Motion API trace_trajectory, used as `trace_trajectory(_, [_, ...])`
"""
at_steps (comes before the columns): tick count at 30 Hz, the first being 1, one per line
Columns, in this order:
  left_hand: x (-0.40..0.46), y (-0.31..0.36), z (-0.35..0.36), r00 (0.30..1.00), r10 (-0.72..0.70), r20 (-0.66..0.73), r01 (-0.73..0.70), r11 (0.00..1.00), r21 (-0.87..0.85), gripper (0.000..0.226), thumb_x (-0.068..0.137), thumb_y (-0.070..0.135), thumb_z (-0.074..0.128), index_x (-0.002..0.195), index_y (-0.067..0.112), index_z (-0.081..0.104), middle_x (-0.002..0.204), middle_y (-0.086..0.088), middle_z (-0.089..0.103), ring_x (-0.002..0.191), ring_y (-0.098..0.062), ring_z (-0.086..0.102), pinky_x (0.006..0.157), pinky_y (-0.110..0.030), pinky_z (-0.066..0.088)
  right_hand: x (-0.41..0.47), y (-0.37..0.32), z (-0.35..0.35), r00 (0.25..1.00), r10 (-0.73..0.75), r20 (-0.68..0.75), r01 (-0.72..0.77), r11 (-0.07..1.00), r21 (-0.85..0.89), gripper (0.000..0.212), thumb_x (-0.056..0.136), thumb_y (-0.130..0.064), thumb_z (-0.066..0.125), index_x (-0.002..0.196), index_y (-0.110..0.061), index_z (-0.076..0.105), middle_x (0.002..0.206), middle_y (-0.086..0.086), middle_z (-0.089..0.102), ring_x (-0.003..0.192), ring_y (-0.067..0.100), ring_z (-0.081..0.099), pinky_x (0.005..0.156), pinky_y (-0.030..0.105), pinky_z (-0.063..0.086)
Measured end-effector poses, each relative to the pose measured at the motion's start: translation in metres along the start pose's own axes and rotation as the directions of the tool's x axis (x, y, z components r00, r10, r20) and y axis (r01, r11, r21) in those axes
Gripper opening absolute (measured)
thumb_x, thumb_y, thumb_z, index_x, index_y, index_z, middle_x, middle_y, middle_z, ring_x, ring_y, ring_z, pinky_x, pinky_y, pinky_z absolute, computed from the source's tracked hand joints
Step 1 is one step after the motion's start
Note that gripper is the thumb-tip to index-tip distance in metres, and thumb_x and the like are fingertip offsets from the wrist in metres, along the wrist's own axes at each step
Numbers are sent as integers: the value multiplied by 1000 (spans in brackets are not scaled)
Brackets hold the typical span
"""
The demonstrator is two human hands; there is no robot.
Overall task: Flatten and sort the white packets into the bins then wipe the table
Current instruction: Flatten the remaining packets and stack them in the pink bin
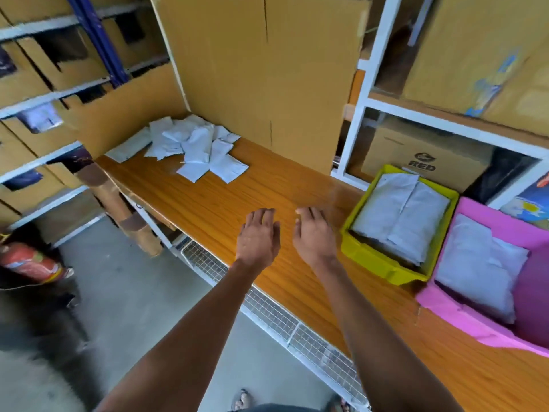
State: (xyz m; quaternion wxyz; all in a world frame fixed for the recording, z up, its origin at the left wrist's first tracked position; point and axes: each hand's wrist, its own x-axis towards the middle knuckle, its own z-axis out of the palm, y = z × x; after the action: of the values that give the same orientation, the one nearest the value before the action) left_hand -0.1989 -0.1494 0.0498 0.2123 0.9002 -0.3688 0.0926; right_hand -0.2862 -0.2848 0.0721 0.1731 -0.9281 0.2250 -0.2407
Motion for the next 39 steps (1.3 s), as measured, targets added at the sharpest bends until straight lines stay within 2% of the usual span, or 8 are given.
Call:
trace_trajectory(8, [-35,-136,-43,985,-175,9,175,984,36,51,107,39,33,144,10,51,131,-13,57,116,-32,54,85,-46,56,8,-118,81,986,-75,150,70,997,37,29,98,-17,62,126,-12,65,119,11,66,113,30,59,88,42,52])
trace_trajectory(11, [-35,-169,-53,973,-229,29,229,973,19,47,109,37,35,146,11,47,137,-12,53,122,-30,51,89,-47,57,19,-142,103,974,-110,197,104,994,42,30,101,-20,60,130,-12,62,123,11,64,115,27,58,88,39,54])
trace_trajectory(16, [-16,-215,-58,961,-278,17,277,960,34,44,109,35,39,145,10,46,139,-12,52,122,-31,51,90,-50,57,52,-169,141,963,-154,219,146,988,53,30,100,-19,62,128,-11,63,124,12,64,115,30,58,88,43,56])
trace_trajectory(22, [41,-274,-54,958,-285,15,283,956,80,43,109,31,41,146,10,46,139,-13,53,124,-32,53,92,-47,57,124,-195,197,963,-164,212,153,986,66,29,100,-19,61,128,-11,63,123,14,64,112,32,60,86,43,54])
trace_trajectory(26, [89,-310,-50,955,-293,46,287,952,105,43,109,34,40,147,11,43,142,-12,50,127,-32,50,99,-48,54,176,-209,233,968,-149,204,135,988,81,27,97,-17,64,124,-9,63,118,16,64,107,35,62,86,45,54])
trace_trajectory(29, [128,-333,-52,955,-294,25,290,950,114,44,108,33,42,145,10,44,140,-13,50,124,-35,52,97,-48,53,214,-218,253,966,-166,198,149,984,98,26,94,-15,65,118,-6,63,113,18,63,102,39,61,82,48,54])
trace_trajectory(34, [185,-370,-51,949,-312,45,306,946,107,46,108,32,44,149,11,42,144,-13,49,126,-35,49,98,-48,52,273,-232,286,969,-122,216,98,988,117,31,95,-15,67,123,-4,62,120,19,62,112,41,58,85,51,55])
trace_trajectory(39, [231,-412,-43,941,-330,75,321,940,118,45,108,34,46,146,10,43,143,-15,48,129,-35,47,100,-48,50,317,-243,326,970,-110,218,92,991,94,33,95,-18,66,123,-3,61,120,19,62,108,41,59,84,50,56])
